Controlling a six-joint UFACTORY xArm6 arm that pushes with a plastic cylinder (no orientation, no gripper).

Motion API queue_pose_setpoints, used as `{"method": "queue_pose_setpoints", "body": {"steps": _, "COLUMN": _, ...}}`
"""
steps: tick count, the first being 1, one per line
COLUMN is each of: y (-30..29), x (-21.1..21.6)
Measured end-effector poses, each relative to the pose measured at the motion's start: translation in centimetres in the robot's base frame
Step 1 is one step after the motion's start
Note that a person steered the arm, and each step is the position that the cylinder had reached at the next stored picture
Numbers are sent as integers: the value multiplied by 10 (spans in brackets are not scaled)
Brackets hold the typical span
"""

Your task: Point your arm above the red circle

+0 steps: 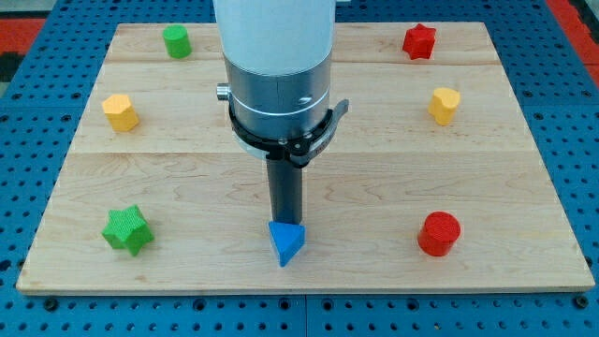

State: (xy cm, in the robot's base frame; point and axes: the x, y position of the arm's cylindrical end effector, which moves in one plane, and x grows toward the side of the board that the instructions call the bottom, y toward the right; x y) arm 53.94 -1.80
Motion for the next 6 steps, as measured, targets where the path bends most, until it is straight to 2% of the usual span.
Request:
{"method": "queue_pose_setpoints", "body": {"steps": 1, "y": 5, "x": -14}}
{"method": "queue_pose_setpoints", "body": {"steps": 2, "y": 35, "x": -42}}
{"method": "queue_pose_setpoints", "body": {"steps": 3, "y": 106, "x": -53}}
{"method": "queue_pose_setpoints", "body": {"steps": 4, "y": 136, "x": -55}}
{"method": "queue_pose_setpoints", "body": {"steps": 6, "y": 153, "x": -55}}
